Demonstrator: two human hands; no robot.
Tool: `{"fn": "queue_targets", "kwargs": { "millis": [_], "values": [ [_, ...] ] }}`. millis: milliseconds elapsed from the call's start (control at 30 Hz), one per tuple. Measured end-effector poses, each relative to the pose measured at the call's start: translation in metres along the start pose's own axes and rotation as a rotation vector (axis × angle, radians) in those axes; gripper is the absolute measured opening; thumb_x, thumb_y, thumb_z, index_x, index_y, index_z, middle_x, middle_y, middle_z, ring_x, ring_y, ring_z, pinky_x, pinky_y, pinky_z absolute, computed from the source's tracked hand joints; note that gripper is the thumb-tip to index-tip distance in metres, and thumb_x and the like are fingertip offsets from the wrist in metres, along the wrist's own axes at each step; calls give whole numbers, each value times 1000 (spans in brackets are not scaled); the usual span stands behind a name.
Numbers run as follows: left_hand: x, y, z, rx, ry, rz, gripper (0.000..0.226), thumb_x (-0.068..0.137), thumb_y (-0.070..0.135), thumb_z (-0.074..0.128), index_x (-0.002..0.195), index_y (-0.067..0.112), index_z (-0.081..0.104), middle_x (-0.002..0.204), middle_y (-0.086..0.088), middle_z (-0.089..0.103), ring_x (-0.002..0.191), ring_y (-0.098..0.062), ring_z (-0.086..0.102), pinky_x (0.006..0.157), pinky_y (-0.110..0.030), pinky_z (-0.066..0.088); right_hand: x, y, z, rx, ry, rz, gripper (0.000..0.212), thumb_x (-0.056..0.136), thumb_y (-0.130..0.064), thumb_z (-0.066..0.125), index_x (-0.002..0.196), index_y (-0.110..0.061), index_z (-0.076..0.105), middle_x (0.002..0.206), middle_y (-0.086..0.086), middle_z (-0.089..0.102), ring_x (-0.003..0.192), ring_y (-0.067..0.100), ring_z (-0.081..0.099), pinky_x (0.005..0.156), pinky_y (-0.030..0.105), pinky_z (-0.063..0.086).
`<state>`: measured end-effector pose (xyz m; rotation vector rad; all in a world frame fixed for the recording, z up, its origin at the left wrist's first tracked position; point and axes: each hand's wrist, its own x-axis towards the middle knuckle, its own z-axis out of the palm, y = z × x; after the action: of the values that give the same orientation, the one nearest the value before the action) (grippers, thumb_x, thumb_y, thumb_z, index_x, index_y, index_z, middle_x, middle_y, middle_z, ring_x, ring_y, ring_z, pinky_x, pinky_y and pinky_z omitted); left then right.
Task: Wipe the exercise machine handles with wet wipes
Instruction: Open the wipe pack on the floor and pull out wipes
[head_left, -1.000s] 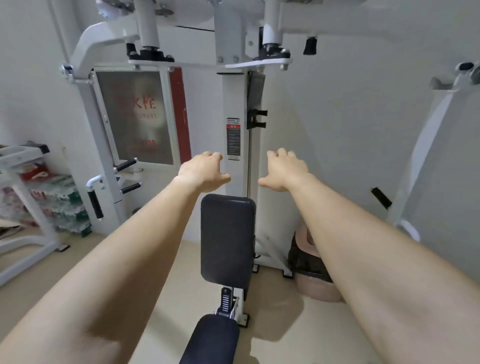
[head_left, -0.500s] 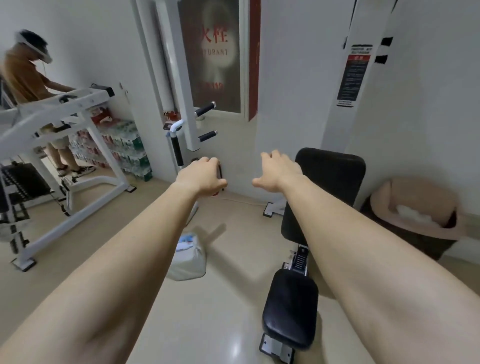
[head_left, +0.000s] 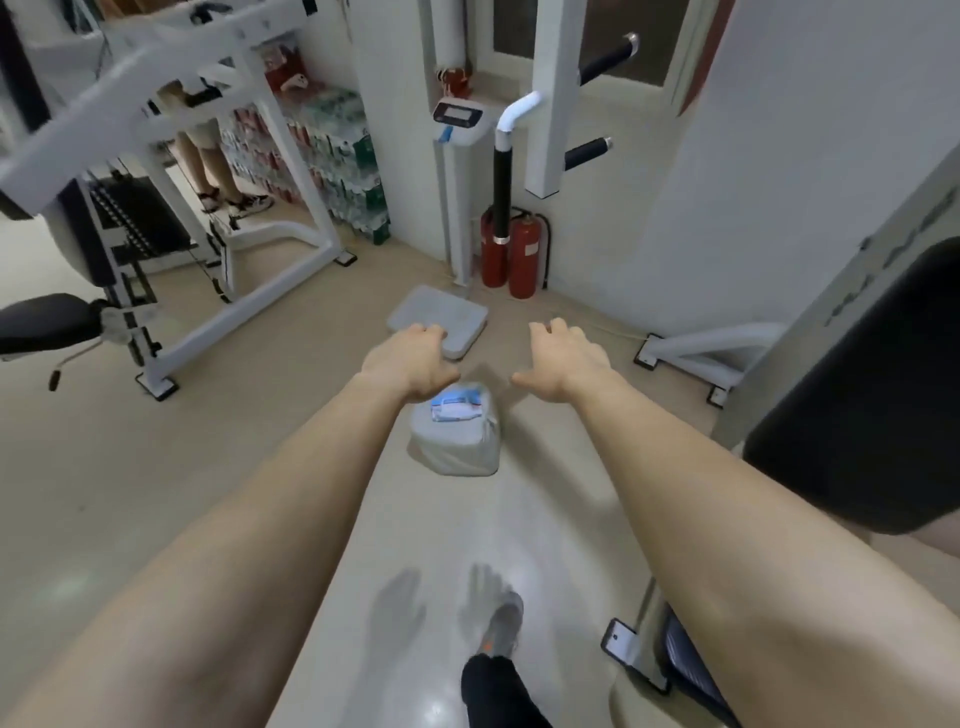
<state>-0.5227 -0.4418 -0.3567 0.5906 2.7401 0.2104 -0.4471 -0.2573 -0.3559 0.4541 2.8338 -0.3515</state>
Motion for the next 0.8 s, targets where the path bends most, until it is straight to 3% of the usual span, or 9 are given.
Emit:
{"fn": "queue_targets", "kwargs": {
  "millis": [200, 433, 633, 800],
  "values": [
    [111, -71, 50, -19, -177, -113, 59, 95, 35, 58, 147, 11, 44, 148, -16, 50, 134, -35, 50, 105, -41, 44, 129, -30, 76, 29, -179, -10, 64, 86, -45, 64, 137, -10, 43, 139, 15, 45, 129, 35, 44, 101, 44, 43],
    [233, -139, 141, -69, -252, -137, 53, 96, 35, 55, 145, 17, 44, 144, -9, 49, 129, -32, 51, 98, -40, 45, 259, -54, 186, 79, -276, -1, 65, 85, -42, 62, 140, -14, 41, 139, 9, 46, 127, 31, 47, 91, 41, 43],
    [344, -201, 284, -66, -295, -83, 58, 95, 37, 55, 148, 18, 41, 145, -9, 48, 131, -31, 49, 100, -42, 45, 358, -45, 343, 104, -316, 65, 73, 89, -44, 60, 151, -17, 33, 145, 8, 43, 133, 29, 44, 98, 40, 44],
    [442, -244, 417, -79, -282, -31, 56, 93, 36, 56, 144, 18, 44, 139, -10, 53, 127, -31, 50, 98, -42, 47, 446, -21, 484, 112, -316, 103, 69, 93, -48, 54, 149, -11, 35, 149, 12, 41, 136, 35, 41, 106, 44, 43]
  ]
}}
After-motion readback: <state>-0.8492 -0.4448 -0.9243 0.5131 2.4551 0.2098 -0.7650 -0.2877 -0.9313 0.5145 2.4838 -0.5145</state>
